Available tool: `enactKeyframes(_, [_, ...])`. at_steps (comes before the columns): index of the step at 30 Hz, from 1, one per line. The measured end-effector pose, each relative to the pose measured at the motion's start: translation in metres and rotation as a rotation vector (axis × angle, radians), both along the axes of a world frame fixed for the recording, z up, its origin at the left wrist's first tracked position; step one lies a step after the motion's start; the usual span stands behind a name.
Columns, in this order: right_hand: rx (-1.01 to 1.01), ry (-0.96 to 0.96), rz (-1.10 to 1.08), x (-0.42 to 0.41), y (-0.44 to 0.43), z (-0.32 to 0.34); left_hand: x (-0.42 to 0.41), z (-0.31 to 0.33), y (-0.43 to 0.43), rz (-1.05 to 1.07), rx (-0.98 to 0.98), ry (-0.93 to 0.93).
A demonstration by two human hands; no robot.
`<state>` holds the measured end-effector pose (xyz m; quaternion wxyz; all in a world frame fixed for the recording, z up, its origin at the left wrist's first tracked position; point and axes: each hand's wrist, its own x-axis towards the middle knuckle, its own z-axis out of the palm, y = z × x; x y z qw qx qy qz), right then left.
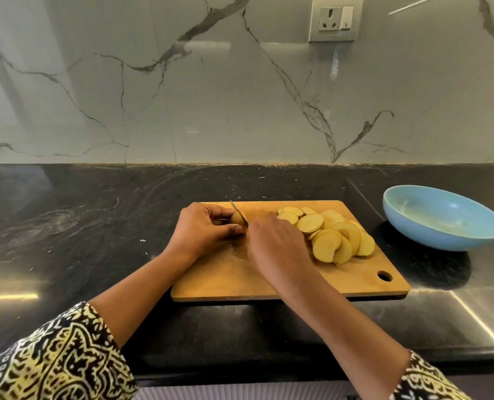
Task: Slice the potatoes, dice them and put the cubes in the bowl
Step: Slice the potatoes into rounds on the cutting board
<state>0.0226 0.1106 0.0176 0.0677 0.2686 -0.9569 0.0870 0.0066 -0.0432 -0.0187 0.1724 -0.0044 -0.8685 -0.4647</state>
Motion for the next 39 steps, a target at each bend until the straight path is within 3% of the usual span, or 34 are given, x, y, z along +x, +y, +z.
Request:
enactKeyframes(10, [0.134,-0.135,-0.024,0.007,-0.004,-0.004,0.0,-0.001,0.0,0.026,0.011,0.015])
enactKeyframes(19, [0.064,-0.046,-0.031,0.029,0.022,-0.012,-0.008,0.0,-0.009,0.023,0.015,-0.09])
enactKeyframes(27, [-0.157,-0.048,-0.283,-0.006,0.042,-0.021,-0.005,0.004,-0.011,-0.018,-0.145,-0.087])
enactKeyframes(33, [-0.275,0.13,-0.282,-0.01,0.048,-0.025,-0.005,0.01,-0.008,-0.02,-0.431,-0.098])
enactKeyframes(39, [-0.3,0.124,-0.202,-0.004,0.043,-0.031,-0.007,0.015,-0.018,-0.022,-0.576,-0.154])
